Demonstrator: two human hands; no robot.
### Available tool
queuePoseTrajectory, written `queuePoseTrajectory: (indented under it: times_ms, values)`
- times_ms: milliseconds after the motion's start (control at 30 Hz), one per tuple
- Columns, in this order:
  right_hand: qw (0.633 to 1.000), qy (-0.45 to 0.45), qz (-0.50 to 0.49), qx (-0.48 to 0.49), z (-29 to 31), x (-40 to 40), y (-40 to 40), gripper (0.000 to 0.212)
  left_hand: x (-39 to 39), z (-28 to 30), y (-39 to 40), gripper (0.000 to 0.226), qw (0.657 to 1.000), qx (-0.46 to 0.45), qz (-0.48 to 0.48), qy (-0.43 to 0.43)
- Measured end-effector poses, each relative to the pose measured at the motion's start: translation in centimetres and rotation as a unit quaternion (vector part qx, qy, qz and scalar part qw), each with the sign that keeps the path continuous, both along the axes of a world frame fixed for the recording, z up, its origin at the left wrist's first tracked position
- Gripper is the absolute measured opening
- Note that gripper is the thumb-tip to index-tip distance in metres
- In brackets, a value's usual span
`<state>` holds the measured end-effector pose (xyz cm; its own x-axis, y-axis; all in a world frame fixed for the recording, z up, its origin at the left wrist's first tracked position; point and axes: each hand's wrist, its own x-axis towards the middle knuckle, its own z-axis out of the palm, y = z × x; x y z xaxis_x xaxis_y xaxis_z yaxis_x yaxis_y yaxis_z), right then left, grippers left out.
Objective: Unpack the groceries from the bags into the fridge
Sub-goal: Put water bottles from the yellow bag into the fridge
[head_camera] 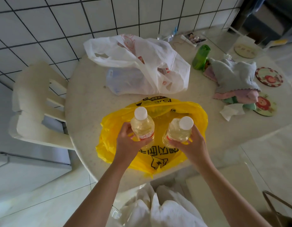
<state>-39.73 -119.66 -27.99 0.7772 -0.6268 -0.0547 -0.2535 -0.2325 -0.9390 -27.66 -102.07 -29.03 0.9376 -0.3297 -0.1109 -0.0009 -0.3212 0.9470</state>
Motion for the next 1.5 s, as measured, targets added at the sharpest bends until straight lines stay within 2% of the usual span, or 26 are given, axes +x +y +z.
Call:
queuePoseTrajectory:
  times_ms: [167,333,533,633,767,900,1033,1233,1500]
  values:
    - [0.997,-0.050,0.015,0.061,2.7,-1.3,1.4,0.070,-2.3,2.3,1.4,0.062,0.997,-0.053,0.043,0.028]
    - [0.992,-0.065,0.046,0.096,3.7,-3.8,2.4,0.075,-5.8,2.8,3.2,0.065,0.994,-0.063,0.080,0.044]
    - [0.988,-0.047,0.109,0.096,3.1,-8.3,3.6,0.064,-12.6,2.5,4.8,0.064,0.987,-0.061,0.137,0.057]
    - [0.985,-0.027,0.141,0.090,2.5,-11.3,4.1,0.066,-17.3,2.2,5.9,0.067,0.984,-0.050,0.162,0.059]
    - [0.980,-0.007,0.181,0.083,1.6,-15.7,5.1,0.068,-24.1,1.8,7.4,0.059,0.975,-0.048,0.209,0.060]
    - [0.969,0.012,0.228,0.091,1.5,-19.9,6.5,0.072,-30.8,1.7,8.9,0.054,0.960,-0.049,0.268,0.064]
    - [0.955,0.038,0.282,0.087,2.1,-23.6,8.2,0.068,-36.0,2.2,10.6,0.055,0.945,-0.053,0.314,0.074]
    - [0.933,0.071,0.349,0.041,2.1,-26.6,12.0,0.064,-41.4,1.8,14.7,0.061,0.922,-0.032,0.377,0.077]
    - [0.886,0.088,0.455,0.015,1.6,-29.1,23.5,0.065,-48.1,1.2,24.6,0.062,0.878,-0.022,0.473,0.076]
